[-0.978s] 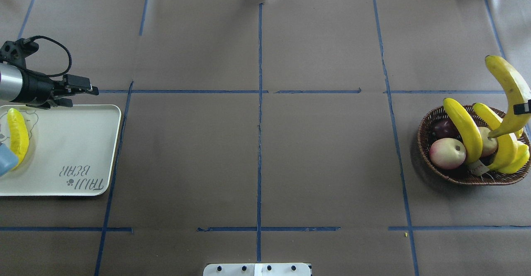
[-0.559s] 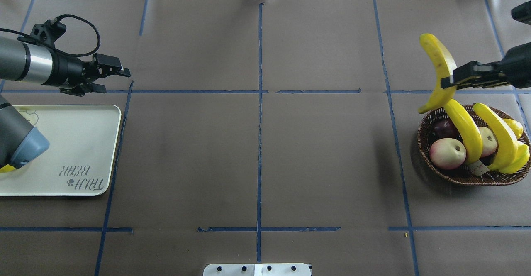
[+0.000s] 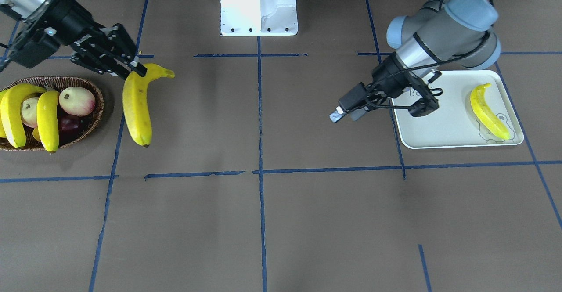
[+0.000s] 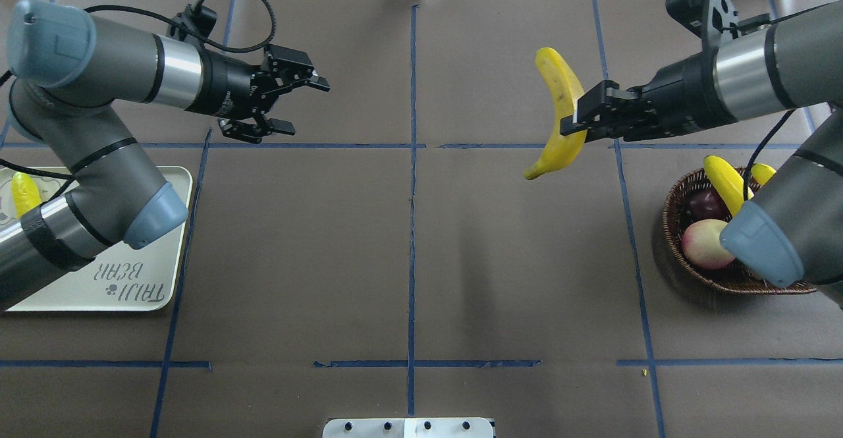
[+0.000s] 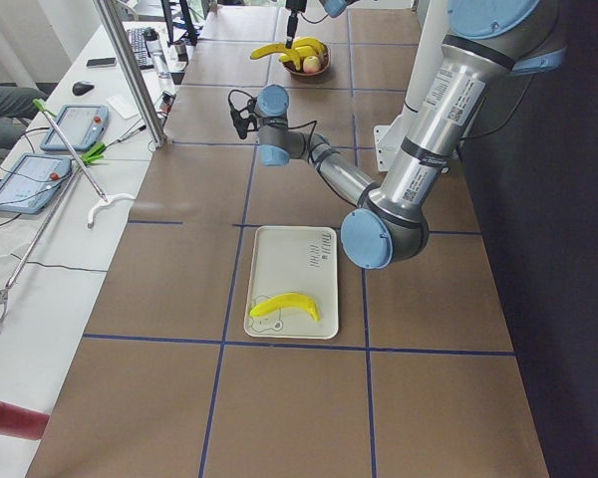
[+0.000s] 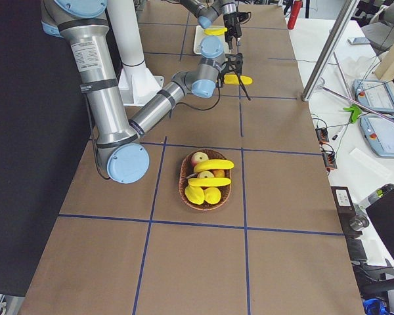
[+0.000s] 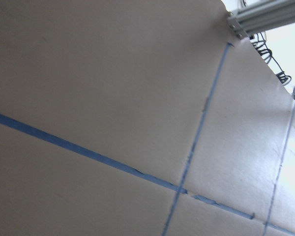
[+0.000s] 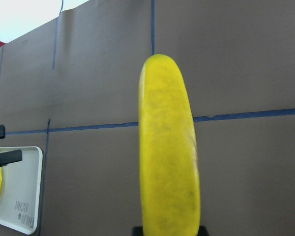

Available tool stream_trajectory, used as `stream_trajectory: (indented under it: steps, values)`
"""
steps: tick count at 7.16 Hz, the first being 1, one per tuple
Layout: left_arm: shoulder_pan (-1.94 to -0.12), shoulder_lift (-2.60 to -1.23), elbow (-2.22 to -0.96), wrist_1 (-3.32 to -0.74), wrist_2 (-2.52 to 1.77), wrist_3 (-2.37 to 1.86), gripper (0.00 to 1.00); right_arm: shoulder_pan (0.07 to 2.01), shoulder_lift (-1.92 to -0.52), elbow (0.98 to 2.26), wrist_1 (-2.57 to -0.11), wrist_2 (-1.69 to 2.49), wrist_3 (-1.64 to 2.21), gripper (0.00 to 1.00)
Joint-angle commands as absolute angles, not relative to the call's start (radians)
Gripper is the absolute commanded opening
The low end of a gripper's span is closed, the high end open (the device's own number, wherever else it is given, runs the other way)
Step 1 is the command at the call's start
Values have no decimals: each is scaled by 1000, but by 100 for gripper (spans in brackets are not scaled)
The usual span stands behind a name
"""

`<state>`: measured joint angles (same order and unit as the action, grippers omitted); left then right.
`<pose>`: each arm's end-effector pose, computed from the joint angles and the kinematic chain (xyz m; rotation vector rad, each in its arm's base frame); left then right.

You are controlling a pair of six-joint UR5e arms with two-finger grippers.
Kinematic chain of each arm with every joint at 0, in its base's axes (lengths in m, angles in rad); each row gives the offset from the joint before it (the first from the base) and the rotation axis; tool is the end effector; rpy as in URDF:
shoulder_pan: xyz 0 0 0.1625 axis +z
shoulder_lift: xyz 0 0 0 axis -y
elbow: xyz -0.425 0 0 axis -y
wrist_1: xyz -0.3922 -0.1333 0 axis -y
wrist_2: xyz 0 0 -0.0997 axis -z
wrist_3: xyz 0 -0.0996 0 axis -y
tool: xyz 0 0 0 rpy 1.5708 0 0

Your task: Transfer all bananas from basket to plate

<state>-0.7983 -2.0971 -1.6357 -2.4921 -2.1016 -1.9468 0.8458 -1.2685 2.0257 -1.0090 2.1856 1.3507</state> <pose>0.3808 -0.5095 0.2169 -0.1071 1.5409 -0.5358 -0.2849 -0.4359 0.2225 0.1966 -1.3526 0.1201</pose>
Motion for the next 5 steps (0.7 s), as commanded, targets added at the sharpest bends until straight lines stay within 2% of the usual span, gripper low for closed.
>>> stream_trajectory:
  steps: [1,5]
  values:
    - [-726,-2186,-1635,-2485,-2007,-2035,99,662,-1189,2029,-1008,1960,1417,3]
    - [-649,-2269,-1614,-2488,-1861,-2060,98,571,-1154,2029,-1008,1849,1462,3]
